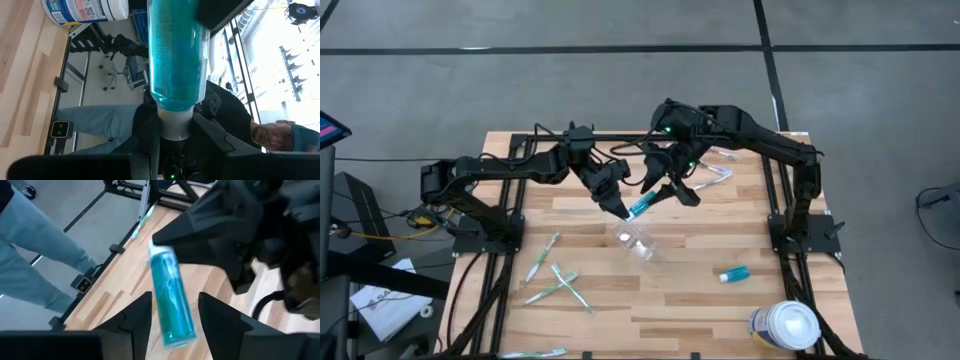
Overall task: Pick & Place toothbrushing station
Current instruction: Put the blue mouthwash bottle into the transparent organizer
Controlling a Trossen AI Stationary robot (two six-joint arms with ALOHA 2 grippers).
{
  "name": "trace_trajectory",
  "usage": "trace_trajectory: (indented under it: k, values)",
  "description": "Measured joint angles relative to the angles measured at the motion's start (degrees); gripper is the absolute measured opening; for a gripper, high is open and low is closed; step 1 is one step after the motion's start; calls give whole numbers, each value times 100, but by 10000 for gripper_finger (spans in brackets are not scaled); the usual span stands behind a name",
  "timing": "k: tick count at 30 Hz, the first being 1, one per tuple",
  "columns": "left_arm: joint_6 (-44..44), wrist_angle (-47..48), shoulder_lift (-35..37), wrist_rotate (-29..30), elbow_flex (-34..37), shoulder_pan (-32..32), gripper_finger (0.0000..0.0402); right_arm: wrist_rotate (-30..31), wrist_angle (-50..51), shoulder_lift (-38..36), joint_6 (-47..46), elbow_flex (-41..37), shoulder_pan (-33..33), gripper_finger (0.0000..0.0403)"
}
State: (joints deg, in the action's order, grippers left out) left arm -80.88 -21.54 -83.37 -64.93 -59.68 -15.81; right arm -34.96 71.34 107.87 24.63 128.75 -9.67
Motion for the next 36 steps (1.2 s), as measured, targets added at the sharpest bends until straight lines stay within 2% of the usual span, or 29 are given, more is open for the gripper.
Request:
trace_trajectory:
  k: [9, 17, 26, 33, 36]
  values:
    - [4, 9, 0, 3, 0, 0, 77, 3, 47, 24, 77, -5, 103, 163]
    - [9, 1, 0, 7, 0, 0, 77, -110, 45, 24, 41, -5, 103, 136]
    - [5, 9, 0, 22, 0, 0, 77, -122, 135, 24, 22, -5, 103, 128]
    - [97, 11, -2, 56, 0, 0, 77, -124, 168, 24, -112, -5, 101, 90]
    - [98, 17, -4, 107, 2, 0, 76, -127, 282, 25, -160, -3, 101, 87]
